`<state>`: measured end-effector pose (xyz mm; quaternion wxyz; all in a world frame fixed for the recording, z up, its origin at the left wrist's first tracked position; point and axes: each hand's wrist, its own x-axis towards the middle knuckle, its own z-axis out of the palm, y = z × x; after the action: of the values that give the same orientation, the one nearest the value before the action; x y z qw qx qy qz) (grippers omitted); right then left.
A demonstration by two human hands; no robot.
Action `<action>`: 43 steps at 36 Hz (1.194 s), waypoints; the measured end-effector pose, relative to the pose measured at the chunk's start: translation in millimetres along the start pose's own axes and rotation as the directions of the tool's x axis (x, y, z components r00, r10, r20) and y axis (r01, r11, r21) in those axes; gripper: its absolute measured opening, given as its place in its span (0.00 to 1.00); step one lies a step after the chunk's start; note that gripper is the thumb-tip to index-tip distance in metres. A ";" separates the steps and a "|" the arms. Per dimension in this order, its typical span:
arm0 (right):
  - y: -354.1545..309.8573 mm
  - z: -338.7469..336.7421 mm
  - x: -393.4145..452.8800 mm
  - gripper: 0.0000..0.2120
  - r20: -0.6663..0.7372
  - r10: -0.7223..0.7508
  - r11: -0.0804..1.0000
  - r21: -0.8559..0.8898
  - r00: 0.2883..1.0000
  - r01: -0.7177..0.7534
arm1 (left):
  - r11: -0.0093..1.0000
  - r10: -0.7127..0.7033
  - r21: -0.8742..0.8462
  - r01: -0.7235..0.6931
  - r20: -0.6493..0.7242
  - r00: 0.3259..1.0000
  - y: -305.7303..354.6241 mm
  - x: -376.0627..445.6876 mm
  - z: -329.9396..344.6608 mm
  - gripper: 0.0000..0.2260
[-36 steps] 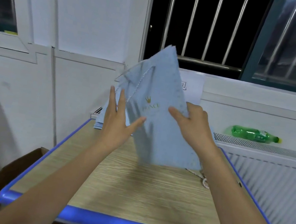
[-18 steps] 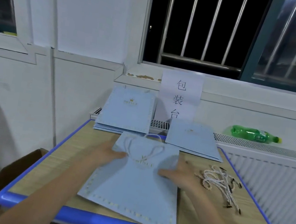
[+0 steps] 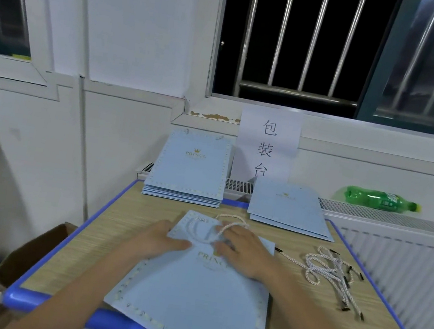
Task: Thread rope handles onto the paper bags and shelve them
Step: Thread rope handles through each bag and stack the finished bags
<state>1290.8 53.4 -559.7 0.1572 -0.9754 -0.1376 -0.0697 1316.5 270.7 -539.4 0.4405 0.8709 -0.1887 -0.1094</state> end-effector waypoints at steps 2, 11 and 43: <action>9.5 -3.7 10.8 0.22 -0.008 0.086 0.996 -0.010 0.996 -0.086 | 1.000 0.011 -0.001 -0.010 0.023 1.000 -1.9 -1.0 -1.5 0.10; 17.8 1.1 19.3 0.25 0.072 0.244 0.968 -0.069 0.967 -0.240 | 0.902 -0.112 0.426 0.073 0.067 0.991 12.7 -14.7 -5.6 0.16; -2.4 13.5 -5.2 0.29 0.093 0.290 0.948 -0.164 0.953 -0.272 | 0.725 0.072 0.687 -0.048 -0.006 0.997 -9.6 22.1 38.4 0.30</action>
<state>1286.4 58.7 -572.7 0.0840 -0.9965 -0.0004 0.0000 1325.1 238.6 -570.3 0.0939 0.9670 -0.2366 -0.0036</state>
